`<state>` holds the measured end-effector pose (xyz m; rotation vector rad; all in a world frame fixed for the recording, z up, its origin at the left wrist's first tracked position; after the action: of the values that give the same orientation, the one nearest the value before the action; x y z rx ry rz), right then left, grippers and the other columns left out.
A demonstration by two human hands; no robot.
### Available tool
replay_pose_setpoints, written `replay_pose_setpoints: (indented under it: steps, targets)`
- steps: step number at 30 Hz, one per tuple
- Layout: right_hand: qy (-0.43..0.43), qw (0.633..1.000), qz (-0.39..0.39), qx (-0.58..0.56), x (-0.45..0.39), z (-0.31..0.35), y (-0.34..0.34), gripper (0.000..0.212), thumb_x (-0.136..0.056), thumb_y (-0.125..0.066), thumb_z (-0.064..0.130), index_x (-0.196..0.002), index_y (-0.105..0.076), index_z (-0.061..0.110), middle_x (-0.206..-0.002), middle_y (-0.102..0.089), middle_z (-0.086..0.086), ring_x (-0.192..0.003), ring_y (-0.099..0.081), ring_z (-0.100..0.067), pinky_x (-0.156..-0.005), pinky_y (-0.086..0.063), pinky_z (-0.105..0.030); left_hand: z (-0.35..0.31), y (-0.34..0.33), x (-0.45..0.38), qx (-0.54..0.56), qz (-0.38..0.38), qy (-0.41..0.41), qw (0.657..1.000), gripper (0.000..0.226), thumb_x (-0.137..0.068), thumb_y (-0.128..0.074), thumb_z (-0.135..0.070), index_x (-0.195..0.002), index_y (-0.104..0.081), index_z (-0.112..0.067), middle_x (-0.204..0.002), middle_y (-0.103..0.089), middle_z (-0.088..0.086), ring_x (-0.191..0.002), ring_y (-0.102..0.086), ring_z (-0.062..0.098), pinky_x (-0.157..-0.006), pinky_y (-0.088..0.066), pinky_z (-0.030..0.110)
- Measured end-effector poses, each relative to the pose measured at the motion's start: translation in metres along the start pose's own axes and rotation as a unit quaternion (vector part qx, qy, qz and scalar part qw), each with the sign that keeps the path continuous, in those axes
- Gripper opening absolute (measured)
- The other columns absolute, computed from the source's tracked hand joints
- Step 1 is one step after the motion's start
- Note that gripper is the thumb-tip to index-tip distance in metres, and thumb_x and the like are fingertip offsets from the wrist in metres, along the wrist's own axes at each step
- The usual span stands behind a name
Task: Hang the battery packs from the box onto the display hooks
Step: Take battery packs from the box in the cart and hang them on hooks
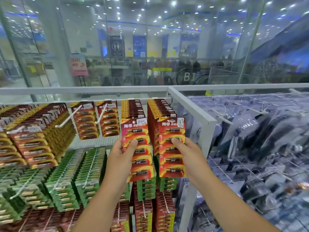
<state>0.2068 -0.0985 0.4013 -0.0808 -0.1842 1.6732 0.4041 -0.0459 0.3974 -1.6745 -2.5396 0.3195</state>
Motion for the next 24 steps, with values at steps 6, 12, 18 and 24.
replay_pose_setpoints:
  steps: [6, 12, 18, 24]
  targets:
    - [-0.002, 1.0, -0.009, 0.027, -0.005, -0.007, 0.003, 0.016, -0.106, -0.06, 0.031, -0.116, -0.071, 0.026, -0.098, -0.081, 0.0, -0.087, -0.08, -0.022, -0.082, -0.064, -0.046, 0.005, 0.003, -0.012, -0.02, -0.013, -0.004, 1.0, 0.02, -0.104, -0.06, -0.038, -0.123, -0.065, -0.035, -0.101, -0.081, -0.003, -0.087, -0.08, 0.022, -0.076, -0.065, 0.052]
    - [-0.001, 0.999, -0.038, 0.015, -0.028, -0.014, -0.001, 0.015, -0.105, -0.063, 0.034, -0.116, -0.067, 0.025, -0.095, -0.081, 0.002, -0.084, -0.08, -0.022, -0.074, -0.064, -0.044, 0.012, 0.005, -0.027, -0.045, -0.029, -0.013, 0.998, 0.017, -0.102, -0.064, -0.039, -0.119, -0.067, -0.038, -0.102, -0.08, -0.008, -0.089, -0.079, 0.018, -0.074, -0.066, 0.047]
    - [0.011, 0.996, -0.086, 0.024, -0.06, -0.026, -0.003, 0.018, -0.103, -0.065, 0.036, -0.117, -0.07, 0.025, -0.098, -0.081, 0.001, -0.086, -0.08, -0.023, -0.08, -0.065, -0.051, 0.022, 0.013, -0.049, -0.098, -0.085, -0.033, 0.991, 0.016, -0.095, -0.072, -0.047, -0.107, -0.063, -0.041, -0.108, -0.075, -0.014, -0.099, -0.075, 0.016, -0.084, -0.063, 0.05]
    - [0.035, 0.992, -0.122, 0.008, -0.079, -0.039, -0.001, 0.028, -0.097, -0.073, 0.035, -0.12, -0.068, 0.02, -0.106, -0.079, 0.0, -0.096, -0.078, -0.022, -0.086, -0.064, -0.05, 0.026, 0.021, -0.058, -0.161, -0.126, -0.055, 0.977, 0.032, -0.092, -0.073, -0.05, -0.116, -0.062, -0.031, -0.109, -0.069, -0.012, -0.097, -0.067, 0.008, -0.074, -0.055, 0.029]
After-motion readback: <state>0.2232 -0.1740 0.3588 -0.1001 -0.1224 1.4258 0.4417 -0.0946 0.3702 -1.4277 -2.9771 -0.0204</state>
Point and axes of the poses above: each hand's wrist, its own x-axis away from the middle knuckle, its own y-axis out of the back of the hand, z = x × y, the point moved 4 cm from there along -x, towards the middle knuckle
